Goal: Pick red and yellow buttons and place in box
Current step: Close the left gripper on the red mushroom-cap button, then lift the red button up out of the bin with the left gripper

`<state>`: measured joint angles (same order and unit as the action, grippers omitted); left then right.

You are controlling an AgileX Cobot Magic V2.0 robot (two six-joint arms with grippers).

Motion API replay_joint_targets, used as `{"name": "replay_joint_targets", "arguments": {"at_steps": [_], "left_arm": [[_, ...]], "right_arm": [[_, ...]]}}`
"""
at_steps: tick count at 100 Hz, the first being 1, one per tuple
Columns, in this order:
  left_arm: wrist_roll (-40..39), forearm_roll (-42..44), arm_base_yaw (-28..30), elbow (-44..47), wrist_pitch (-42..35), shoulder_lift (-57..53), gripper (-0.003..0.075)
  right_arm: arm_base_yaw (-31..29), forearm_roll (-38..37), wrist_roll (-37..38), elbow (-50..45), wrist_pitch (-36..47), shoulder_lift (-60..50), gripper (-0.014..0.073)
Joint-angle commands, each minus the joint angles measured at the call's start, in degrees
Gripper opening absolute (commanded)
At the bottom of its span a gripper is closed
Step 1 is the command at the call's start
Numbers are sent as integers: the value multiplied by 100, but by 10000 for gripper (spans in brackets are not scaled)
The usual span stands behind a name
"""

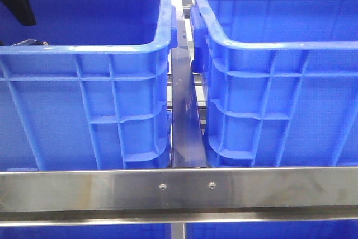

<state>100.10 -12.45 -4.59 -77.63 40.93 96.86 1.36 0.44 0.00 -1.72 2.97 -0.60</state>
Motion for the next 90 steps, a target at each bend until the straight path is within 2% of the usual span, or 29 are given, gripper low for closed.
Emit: {"name": "replay_joint_targets", "arguments": {"at_steps": [1, 90], "left_arm": [[5, -134, -67, -324, -142, -111, 545], [256, -221, -148, -447, -13, 258, 545]], "right_arm": [[8, -8, 0, 19, 484, -115, -66], [8, -8, 0, 19, 484, -115, -66]]}}
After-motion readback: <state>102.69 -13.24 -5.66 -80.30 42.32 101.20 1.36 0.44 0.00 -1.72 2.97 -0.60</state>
